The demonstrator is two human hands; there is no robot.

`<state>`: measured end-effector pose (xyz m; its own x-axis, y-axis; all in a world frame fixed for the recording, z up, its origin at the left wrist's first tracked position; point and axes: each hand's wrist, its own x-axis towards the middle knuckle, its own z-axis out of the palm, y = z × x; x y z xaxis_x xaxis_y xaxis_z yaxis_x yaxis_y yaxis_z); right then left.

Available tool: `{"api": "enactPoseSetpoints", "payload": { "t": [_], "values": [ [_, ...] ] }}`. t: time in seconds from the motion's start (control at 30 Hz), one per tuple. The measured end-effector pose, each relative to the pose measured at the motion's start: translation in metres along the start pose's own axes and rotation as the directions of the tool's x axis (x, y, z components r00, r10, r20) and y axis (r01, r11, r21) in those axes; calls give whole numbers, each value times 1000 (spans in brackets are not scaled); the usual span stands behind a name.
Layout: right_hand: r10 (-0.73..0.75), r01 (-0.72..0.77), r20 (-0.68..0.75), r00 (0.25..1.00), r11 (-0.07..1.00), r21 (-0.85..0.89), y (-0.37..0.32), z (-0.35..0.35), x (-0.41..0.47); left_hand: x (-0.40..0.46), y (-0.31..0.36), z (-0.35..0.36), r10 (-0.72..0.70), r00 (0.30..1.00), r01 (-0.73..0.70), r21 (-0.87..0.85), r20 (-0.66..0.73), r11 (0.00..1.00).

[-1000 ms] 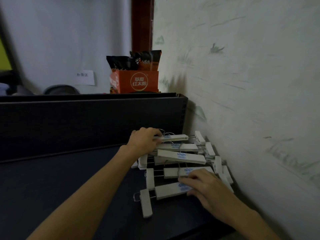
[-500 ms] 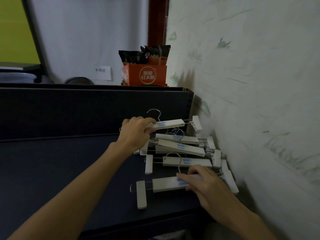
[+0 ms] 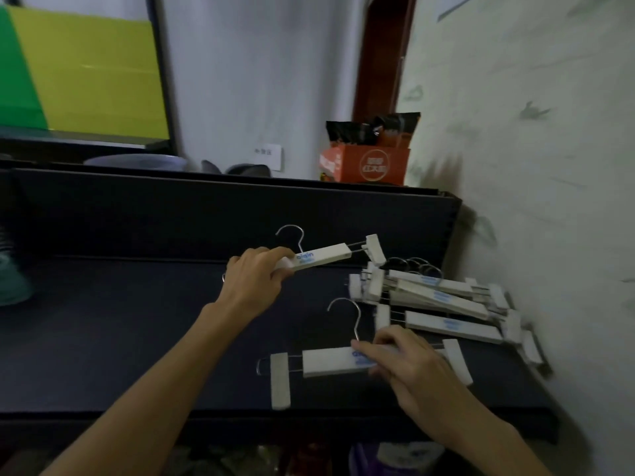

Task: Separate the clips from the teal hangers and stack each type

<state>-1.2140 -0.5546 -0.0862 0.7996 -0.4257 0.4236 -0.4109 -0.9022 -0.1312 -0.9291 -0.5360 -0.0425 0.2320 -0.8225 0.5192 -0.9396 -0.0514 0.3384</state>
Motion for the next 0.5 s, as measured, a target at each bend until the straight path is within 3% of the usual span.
{"api": "enactPoseSetpoints", "payload": {
  "t": [0.5],
  "values": [
    [-82, 75, 51, 995, 989, 128, -201, 93, 84, -155, -205, -135, -216, 967, 208, 71, 135, 976]
  ]
}}
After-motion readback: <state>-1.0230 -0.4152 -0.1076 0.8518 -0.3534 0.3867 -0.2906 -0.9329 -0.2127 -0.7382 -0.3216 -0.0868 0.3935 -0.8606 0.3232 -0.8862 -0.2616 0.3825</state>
